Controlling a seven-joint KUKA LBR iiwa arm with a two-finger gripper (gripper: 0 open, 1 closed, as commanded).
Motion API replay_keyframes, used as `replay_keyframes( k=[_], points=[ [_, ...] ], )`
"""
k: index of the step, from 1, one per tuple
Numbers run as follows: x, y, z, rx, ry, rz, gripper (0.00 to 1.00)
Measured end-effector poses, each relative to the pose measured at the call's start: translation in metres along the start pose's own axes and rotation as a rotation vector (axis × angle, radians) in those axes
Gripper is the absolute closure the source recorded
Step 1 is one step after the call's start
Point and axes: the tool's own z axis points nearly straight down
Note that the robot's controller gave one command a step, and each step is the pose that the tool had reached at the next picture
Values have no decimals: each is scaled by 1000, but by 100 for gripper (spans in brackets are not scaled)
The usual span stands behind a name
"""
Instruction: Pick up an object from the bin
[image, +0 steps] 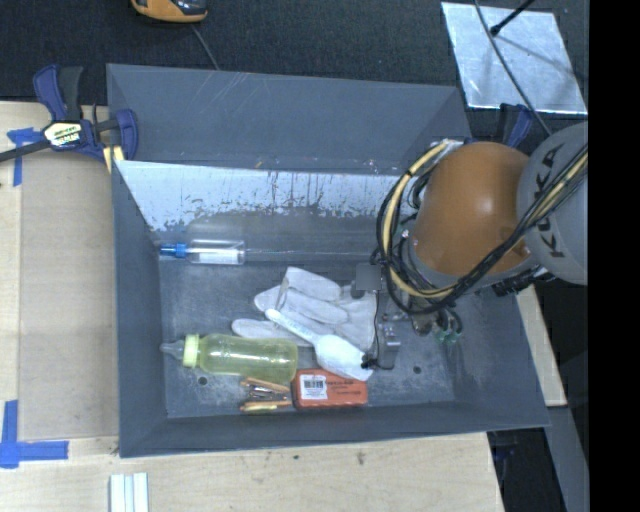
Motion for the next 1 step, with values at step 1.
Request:
replay_keyframes(
  k=[1],
  points=[
    [-2, 0, -5, 0, -8, 0, 0]
  ],
)
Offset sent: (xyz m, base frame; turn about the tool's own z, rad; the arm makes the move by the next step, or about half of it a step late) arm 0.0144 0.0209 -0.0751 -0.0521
